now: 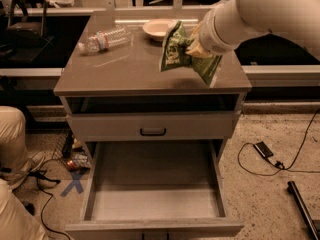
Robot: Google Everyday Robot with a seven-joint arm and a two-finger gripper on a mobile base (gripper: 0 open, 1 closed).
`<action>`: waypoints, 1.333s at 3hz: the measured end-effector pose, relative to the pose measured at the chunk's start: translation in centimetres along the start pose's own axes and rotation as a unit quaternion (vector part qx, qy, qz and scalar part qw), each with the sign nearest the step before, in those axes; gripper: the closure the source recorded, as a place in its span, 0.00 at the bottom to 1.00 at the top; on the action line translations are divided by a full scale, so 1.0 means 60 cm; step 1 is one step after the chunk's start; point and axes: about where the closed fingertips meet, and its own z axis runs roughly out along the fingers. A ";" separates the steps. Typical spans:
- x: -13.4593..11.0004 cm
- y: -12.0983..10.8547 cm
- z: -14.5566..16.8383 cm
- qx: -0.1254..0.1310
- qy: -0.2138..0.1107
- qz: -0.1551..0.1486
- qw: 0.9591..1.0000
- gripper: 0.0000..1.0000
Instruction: Pick green jalapeno chip bag from middle drawer and place on counter
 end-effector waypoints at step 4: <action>-0.072 -0.020 0.167 -0.056 0.042 -0.040 0.997 0.39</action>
Offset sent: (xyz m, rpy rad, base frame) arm 0.0792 0.0684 -0.0340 -0.1477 0.0930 0.0260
